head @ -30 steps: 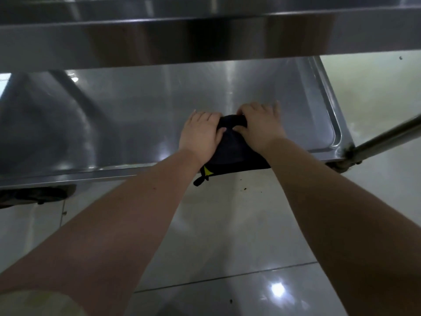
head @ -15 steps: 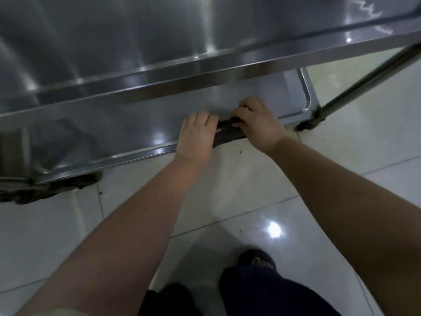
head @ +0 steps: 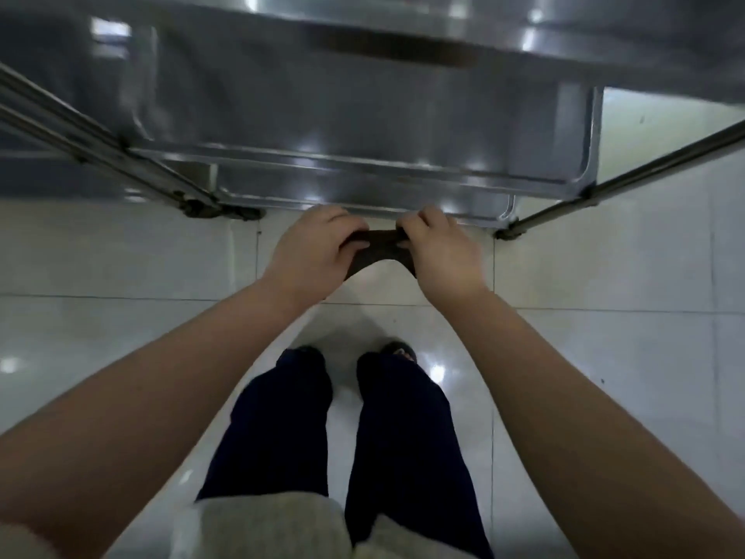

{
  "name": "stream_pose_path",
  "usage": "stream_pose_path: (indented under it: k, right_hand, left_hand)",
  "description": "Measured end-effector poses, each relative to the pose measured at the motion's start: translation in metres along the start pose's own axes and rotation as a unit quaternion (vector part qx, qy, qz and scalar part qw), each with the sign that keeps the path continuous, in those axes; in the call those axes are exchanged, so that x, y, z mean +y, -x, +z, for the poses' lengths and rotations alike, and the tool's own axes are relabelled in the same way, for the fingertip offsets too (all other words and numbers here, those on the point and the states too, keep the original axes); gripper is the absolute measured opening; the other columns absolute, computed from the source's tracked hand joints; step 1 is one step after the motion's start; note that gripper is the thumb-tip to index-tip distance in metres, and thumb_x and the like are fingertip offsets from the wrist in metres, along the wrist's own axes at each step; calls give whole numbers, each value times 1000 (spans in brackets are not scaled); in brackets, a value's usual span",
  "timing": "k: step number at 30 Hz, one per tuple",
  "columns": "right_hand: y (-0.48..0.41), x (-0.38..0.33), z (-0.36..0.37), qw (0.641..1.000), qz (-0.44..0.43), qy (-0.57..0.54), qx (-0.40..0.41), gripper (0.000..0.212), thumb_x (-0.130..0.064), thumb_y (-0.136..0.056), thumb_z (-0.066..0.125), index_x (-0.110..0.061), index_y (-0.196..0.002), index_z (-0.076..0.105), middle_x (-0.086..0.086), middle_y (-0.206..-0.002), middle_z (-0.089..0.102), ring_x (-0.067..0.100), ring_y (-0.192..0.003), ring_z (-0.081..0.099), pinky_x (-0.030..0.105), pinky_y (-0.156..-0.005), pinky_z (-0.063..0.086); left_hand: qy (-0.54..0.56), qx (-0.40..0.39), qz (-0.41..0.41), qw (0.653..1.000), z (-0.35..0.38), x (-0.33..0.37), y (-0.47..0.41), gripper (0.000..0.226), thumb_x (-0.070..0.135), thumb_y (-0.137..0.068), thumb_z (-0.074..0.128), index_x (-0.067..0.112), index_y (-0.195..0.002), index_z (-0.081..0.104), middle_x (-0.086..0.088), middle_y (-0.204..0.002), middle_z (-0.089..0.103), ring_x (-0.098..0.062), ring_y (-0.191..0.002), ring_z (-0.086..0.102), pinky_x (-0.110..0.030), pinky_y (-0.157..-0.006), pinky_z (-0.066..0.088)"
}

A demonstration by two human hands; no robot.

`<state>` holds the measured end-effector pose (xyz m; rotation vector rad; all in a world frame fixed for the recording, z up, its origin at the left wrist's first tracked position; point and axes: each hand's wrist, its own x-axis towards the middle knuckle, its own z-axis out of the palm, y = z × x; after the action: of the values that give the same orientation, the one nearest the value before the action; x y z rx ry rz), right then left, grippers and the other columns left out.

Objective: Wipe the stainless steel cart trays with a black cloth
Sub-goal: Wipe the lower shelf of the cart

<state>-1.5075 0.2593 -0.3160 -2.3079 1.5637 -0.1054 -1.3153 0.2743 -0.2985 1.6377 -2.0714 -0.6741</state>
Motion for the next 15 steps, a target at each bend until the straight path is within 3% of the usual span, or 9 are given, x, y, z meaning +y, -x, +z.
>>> stream_pose_path:
  k: [3, 7, 11, 15]
  right_hand:
    - [-6, -52, -99, 994, -110, -10, 12, 31, 5, -86, 57, -6, -114, 54, 14, -111, 50, 33, -96, 49, 36, -68, 36]
    - [-37, -131, -211, 973, -228, 27, 32, 39, 5, -81, 55, -5, -119, 54, 18, -115, 50, 35, -100, 47, 41, -81, 39]
    - [-68, -214, -285, 942, -315, 94, 75, 49, 4, -76, 65, -11, -122, 52, 12, -114, 50, 32, -101, 47, 39, -74, 41]
    - [-90, -298, -327, 908, -373, 127, 141, 31, -7, -86, 63, -12, -116, 56, 10, -110, 55, 31, -100, 51, 36, -73, 37]
  left_hand:
    - [-15, 72, -7, 997, -104, 47, 13, 15, 7, -84, 71, 3, -98, 73, -12, -93, 68, -33, -89, 62, -39, -81, 50]
    - [-60, 141, -35, 987, -226, 87, 27, 15, 4, -84, 71, 3, -99, 71, -13, -93, 65, -30, -90, 58, -37, -82, 46]
    - [-119, 220, -80, 965, -322, 100, 49, 14, 7, -86, 69, 4, -100, 68, -13, -97, 63, -31, -96, 56, -34, -81, 41]
    - [-213, 286, -89, 930, -411, 96, 81, 13, 12, -87, 69, 8, -100, 66, -11, -97, 63, -31, -92, 60, -29, -71, 39]
